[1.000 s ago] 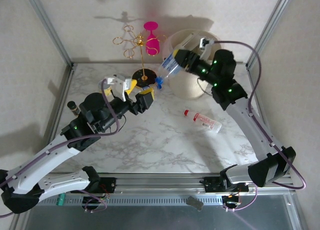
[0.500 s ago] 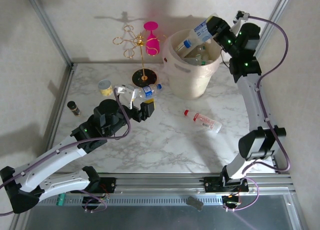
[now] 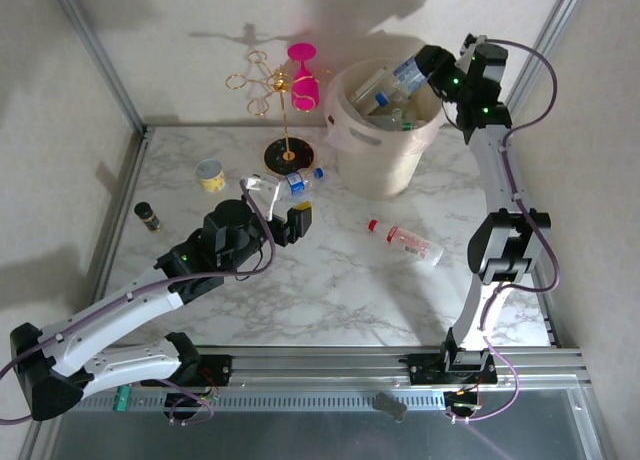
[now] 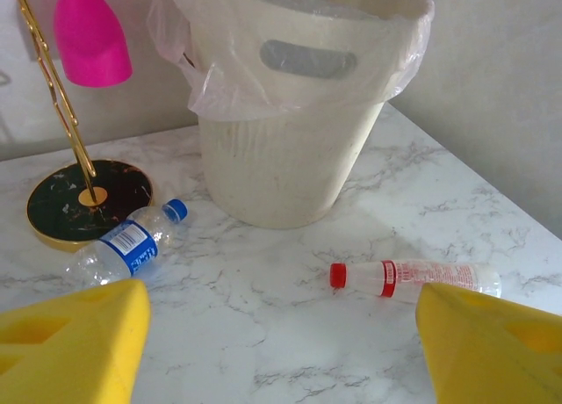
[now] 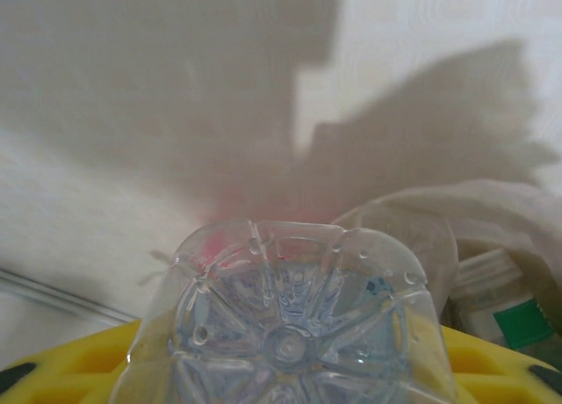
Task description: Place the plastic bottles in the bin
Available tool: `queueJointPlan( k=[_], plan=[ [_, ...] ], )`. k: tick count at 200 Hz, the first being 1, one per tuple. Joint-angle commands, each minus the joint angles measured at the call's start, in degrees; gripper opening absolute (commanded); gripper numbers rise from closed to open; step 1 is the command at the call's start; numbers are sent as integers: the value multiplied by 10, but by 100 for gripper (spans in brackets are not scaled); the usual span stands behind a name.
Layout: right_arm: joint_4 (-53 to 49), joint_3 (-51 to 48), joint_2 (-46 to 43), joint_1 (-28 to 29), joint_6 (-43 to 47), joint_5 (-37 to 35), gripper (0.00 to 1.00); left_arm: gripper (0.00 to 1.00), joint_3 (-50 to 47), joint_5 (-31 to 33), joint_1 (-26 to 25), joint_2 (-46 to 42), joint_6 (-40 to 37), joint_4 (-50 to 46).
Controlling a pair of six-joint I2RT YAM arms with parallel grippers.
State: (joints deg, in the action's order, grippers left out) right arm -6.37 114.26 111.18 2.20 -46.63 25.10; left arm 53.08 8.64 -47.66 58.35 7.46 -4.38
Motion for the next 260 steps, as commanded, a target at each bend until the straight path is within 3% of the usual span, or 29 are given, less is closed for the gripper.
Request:
queueJointPlan(
  k=[1, 96, 159, 175, 216, 260],
  plan=[
    [38, -9, 9, 9, -21, 26, 44, 78, -14, 5, -3, 5, 0, 19],
    [26, -27, 44, 49, 10, 8, 51, 78, -27, 0, -3, 5, 10, 32],
    [42, -44, -4, 37, 22, -9, 75, 79, -35, 18, -4, -13, 12, 39],
    [22, -27, -9, 30, 30, -9, 76, 79, -37, 20, -4, -17, 12, 40],
    [2, -32, -48, 18, 55, -32, 75, 79, -41, 33, -4, -27, 14, 44],
    [-4, -89, -109, 22, 87, -45, 62, 79, -33, 51, -3, -24, 28, 34]
  ],
)
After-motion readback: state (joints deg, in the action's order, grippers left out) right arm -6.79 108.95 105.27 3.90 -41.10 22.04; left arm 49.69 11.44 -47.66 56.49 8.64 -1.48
